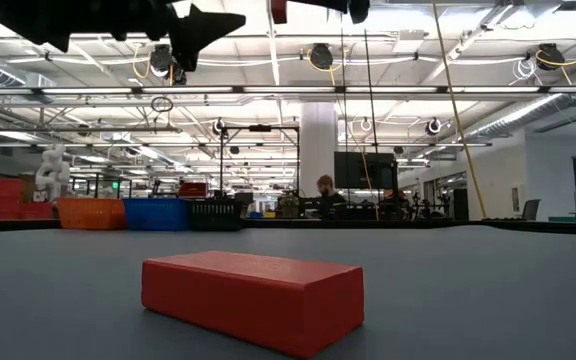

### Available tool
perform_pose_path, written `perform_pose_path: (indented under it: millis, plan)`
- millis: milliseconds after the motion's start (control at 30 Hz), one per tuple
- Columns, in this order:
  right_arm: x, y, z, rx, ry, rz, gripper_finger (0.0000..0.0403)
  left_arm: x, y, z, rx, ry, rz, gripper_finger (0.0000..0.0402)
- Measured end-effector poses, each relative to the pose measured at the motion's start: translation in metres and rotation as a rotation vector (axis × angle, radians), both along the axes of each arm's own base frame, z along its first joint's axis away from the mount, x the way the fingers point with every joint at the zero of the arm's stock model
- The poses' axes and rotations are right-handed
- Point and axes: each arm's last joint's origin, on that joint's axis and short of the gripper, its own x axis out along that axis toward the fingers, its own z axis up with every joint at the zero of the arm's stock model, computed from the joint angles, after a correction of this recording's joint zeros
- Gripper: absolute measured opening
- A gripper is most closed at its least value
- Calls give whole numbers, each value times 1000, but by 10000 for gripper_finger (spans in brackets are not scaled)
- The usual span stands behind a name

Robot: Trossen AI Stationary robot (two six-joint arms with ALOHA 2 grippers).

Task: Sort & place blocks by color
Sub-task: Put the red block into the blue bin

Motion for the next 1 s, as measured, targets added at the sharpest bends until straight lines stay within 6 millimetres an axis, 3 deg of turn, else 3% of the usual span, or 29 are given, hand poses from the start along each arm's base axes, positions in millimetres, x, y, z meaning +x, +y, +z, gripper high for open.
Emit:
perform_pose_path:
  millis: [200, 367, 1000]
  plan:
    - [6, -6, -8, 64, 23, 36, 117, -1, -10, 5, 79, -59, 2, 241]
    - [10, -9, -3, 50, -54, 32, 117, 5, -15, -7, 117, -7, -1, 241]
    - [15, -10, -4, 76, -100, 54, 117, 17, -9, -12, 100, -64, 109, 241]
